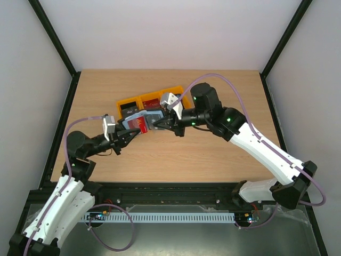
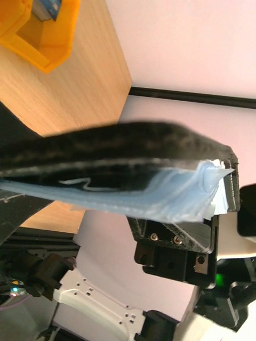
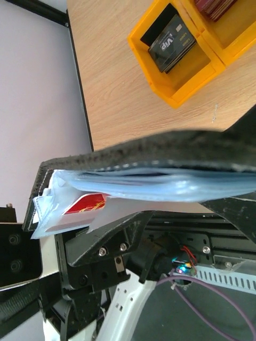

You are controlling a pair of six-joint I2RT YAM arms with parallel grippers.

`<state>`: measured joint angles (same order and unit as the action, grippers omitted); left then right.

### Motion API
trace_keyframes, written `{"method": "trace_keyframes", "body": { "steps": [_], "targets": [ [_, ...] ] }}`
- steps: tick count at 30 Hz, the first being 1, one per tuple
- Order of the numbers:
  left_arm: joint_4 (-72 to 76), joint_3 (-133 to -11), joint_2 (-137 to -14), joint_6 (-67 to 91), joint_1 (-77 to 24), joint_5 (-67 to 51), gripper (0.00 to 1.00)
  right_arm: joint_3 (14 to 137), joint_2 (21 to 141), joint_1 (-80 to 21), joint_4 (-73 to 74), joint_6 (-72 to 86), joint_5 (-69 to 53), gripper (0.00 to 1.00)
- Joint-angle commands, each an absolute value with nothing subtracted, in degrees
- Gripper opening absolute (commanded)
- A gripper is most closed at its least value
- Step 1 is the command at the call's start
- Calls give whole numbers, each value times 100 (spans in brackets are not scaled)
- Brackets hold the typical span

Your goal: Take the credit cards out of the card holder

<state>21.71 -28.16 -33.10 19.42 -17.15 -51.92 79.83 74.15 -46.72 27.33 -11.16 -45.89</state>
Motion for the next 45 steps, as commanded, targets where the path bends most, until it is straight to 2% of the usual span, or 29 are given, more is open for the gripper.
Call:
{"method": "trace_keyframes", "body": {
  "steps": [1,2,4,5,8,11,14,16,21,27,39,42,45],
  "targets": [
    [2205,-2720,-3355,2833,-1765,-4684,3,7844,7546,-4644,2244,-686,-4167,6],
    [2153,-2695,-3355,2958,-1766,-4547,3,7791,7568,-4610,2154,-564,-4037,11],
    [2016,-2656,-3357,3153,-1766,-4292,3,7680,7594,-4518,1975,-276,-3742,37],
    [1930,-2631,-3377,3204,-1758,-4225,3,7609,7587,-4445,1874,-108,-3536,46],
    [1760,-2498,-3395,3442,-1758,-4125,3,7283,7493,-4049,1579,280,-3467,65],
    [1637,-2316,-3406,3861,-1749,-3893,3,7189,7397,-3798,1547,489,-3298,78],
    [1675,-2167,-3386,3991,-1750,-3784,3,7209,7224,-3762,1600,503,-2764,80],
    [1868,-2087,-3383,3906,-1750,-3918,3,7258,7161,-3766,1568,504,-2765,76],
    [2271,-2083,-3327,3341,-1758,-4471,3,7108,7328,-4261,1019,435,-4955,47],
    [2983,-1960,-3299,3582,-1761,-4936,3,7182,8009,-4463,643,737,-6142,28],
    [3239,-1967,-3260,3414,-1770,-5170,3,7106,8215,-4467,377,917,-6054,25],
    [3340,-1922,-3285,3527,-1777,-5100,3,7212,8353,-4583,352,892,-6096,19],
    [3471,-1849,-3314,3720,-1783,-5046,3,7354,8439,-4643,415,757,-6379,4]
  ]
}}
